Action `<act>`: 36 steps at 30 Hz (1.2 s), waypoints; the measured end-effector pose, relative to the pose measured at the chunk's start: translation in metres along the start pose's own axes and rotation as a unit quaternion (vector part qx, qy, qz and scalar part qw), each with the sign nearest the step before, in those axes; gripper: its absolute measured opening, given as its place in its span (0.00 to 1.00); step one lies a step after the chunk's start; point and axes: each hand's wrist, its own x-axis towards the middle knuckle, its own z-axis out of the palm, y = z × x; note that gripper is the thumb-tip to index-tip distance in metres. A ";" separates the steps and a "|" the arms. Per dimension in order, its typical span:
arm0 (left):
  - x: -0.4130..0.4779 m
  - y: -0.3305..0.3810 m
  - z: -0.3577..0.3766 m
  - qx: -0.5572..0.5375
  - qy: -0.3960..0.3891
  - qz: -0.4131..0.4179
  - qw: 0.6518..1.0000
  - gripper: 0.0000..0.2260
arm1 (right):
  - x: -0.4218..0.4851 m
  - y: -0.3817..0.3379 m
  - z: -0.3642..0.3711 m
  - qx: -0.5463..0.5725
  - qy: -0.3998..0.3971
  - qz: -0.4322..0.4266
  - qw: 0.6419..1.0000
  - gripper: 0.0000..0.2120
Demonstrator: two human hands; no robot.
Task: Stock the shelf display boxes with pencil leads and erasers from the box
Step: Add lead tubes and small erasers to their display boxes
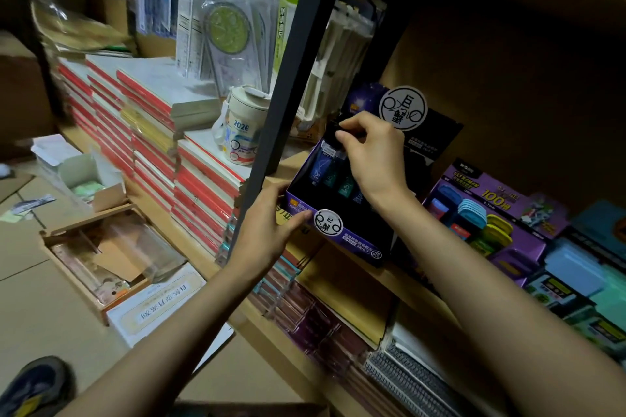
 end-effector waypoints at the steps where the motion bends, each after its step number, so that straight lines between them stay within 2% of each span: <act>1: 0.000 0.000 0.000 0.002 0.000 0.000 1.000 0.22 | 0.001 0.000 0.002 -0.007 -0.006 0.000 1.000 0.05; 5: 0.001 -0.001 -0.003 0.020 -0.017 0.008 1.000 0.23 | 0.004 -0.002 0.008 -0.126 -0.040 -0.050 0.990 0.08; 8: 0.002 -0.002 -0.016 0.056 -0.071 0.017 0.996 0.26 | 0.009 -0.004 0.006 -0.196 -0.073 -0.070 0.975 0.11; 11: -0.001 -0.002 -0.037 0.102 -0.094 0.011 0.990 0.25 | 0.007 -0.010 -0.003 -0.179 -0.110 -0.053 0.976 0.14; 14: -0.015 0.002 -0.058 0.117 -0.111 -0.004 0.987 0.17 | -0.007 -0.013 -0.023 -0.133 -0.146 -0.055 0.979 0.19; 17: -0.042 0.001 -0.074 0.132 -0.178 -0.028 0.975 0.11 | -0.039 -0.014 -0.045 -0.071 -0.198 -0.054 0.976 0.15; 20: -0.080 -0.012 -0.079 0.162 -0.247 -0.062 0.953 0.11 | -0.090 -0.007 -0.056 -0.032 -0.292 -0.042 0.955 0.11; 23: -0.124 -0.040 -0.068 0.190 -0.261 -0.122 0.939 0.12 | -0.153 0.010 -0.050 -0.021 -0.370 -0.028 0.928 0.11; 26: -0.174 -0.074 -0.050 0.190 -0.281 -0.203 0.919 0.14 | -0.221 0.035 -0.031 -0.001 -0.430 0.017 0.903 0.11; 32: -0.277 -0.146 -0.017 0.168 -0.316 -0.284 0.890 0.16 | -0.352 0.095 0.026 0.010 -0.506 0.168 0.846 0.09; 36: -0.329 -0.187 -0.014 0.155 -0.271 -0.339 0.888 0.15 | -0.432 0.128 0.055 0.037 -0.528 0.276 0.802 0.08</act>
